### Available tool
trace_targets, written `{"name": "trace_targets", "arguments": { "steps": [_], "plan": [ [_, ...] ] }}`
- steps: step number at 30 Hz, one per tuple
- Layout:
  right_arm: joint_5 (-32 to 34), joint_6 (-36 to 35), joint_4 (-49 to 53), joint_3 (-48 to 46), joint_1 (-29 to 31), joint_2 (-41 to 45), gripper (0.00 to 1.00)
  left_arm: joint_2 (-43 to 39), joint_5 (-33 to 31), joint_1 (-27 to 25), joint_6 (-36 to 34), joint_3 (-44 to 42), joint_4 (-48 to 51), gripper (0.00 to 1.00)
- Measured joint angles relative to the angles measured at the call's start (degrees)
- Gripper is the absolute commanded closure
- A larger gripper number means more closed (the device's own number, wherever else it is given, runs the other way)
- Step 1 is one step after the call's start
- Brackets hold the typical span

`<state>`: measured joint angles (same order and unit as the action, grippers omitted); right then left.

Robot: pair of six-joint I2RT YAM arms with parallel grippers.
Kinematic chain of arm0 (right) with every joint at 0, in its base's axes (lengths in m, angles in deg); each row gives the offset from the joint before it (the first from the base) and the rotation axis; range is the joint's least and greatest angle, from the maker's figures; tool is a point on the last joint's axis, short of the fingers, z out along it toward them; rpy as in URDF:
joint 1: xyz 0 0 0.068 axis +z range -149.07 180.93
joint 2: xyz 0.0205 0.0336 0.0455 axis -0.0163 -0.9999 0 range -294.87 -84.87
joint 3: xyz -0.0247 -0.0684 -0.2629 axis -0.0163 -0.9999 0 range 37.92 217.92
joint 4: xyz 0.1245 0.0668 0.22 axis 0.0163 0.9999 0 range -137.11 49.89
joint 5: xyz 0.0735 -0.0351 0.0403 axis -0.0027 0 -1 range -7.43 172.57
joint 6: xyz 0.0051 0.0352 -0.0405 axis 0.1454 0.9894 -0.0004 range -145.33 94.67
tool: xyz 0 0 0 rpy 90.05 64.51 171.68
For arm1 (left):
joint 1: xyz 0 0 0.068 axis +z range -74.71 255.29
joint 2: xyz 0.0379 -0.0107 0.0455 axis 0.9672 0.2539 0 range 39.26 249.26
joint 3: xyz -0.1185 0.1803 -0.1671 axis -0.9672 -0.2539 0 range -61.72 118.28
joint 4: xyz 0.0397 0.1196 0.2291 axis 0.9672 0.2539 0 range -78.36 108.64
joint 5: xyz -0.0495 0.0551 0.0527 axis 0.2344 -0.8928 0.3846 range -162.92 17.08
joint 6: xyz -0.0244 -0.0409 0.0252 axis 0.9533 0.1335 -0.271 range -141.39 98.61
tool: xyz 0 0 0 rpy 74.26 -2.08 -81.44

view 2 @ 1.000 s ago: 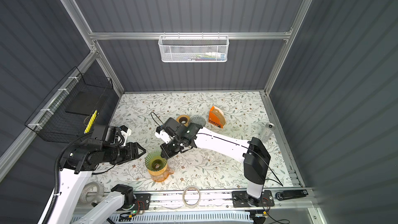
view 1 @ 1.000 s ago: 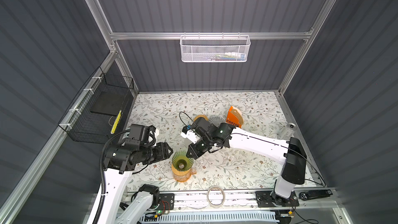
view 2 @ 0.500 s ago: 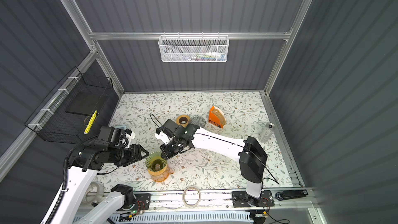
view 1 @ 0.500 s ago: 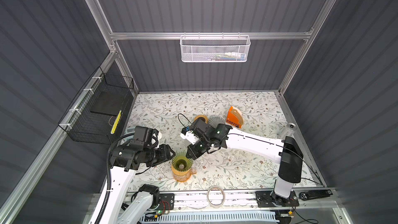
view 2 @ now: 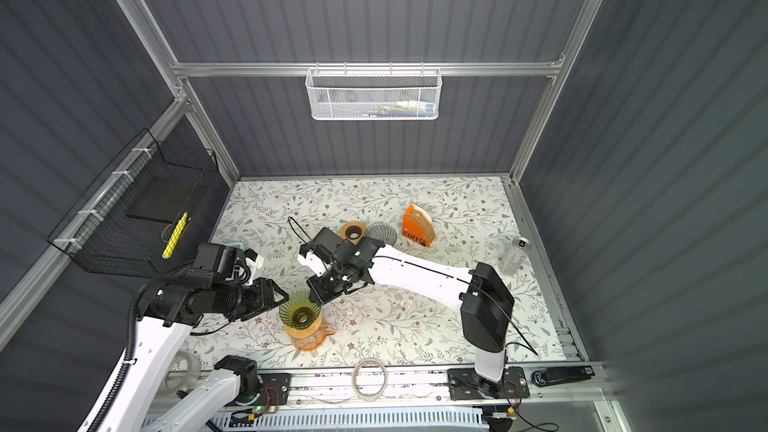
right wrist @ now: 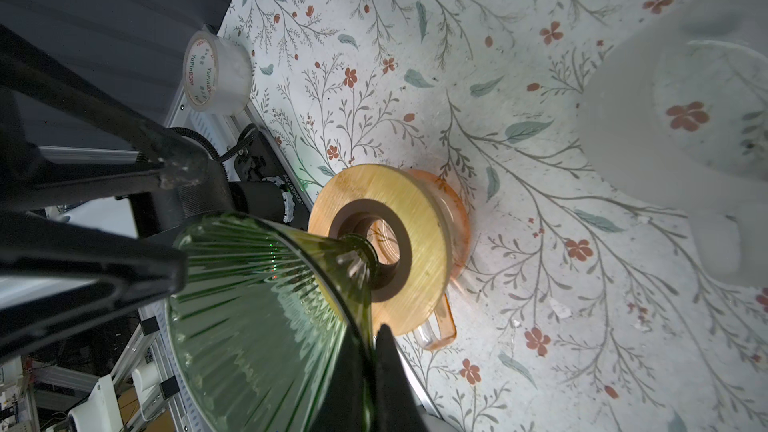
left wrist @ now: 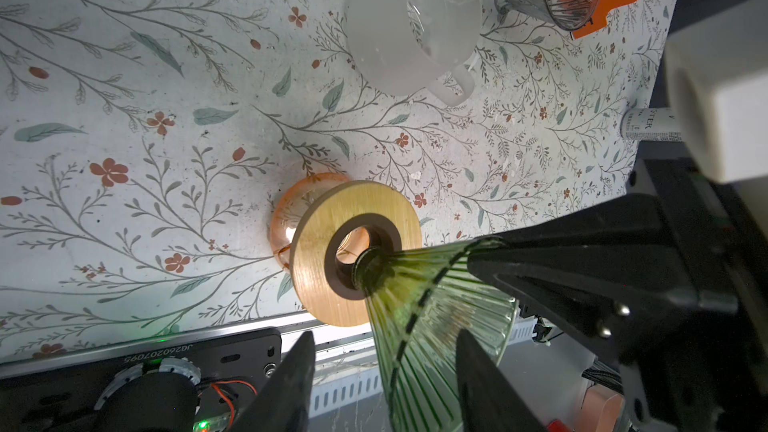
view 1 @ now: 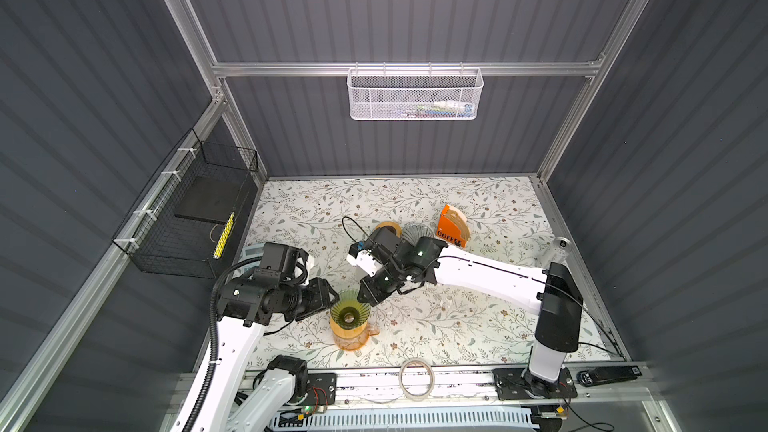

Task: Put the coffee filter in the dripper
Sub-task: 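Lower the green dripper into the wooden ring hole with the right gripper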

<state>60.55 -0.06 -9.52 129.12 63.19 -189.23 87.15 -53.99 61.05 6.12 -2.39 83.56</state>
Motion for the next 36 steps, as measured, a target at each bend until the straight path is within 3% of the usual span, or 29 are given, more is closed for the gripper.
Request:
{"name": "trace_targets", "arguments": {
  "steps": [11,13,19,21,36],
  "plan": [
    [0.63,-0.26,0.48,1.64,0.00,-2.03,1.00,-0.15,0.24,0.00,0.20,-2.64,-1.77,0.56],
    [0.74,-0.28,0.76,1.64,0.00,-2.86,1.00,-0.13,0.26,0.00,0.20,-3.28,-2.03,0.63],
    [0.90,-0.31,1.09,1.64,0.00,-3.91,1.00,-0.11,0.22,0.00,0.42,-4.37,-3.10,0.70],
    [0.90,-0.31,1.27,1.84,0.00,-3.91,1.00,0.02,0.22,0.00,0.46,-4.74,-3.48,0.79],
    [1.46,-0.70,3.45,3.89,0.00,-4.83,1.00,1.99,1.05,-0.11,-0.92,-6.45,-4.04,0.91]
  ]
}}
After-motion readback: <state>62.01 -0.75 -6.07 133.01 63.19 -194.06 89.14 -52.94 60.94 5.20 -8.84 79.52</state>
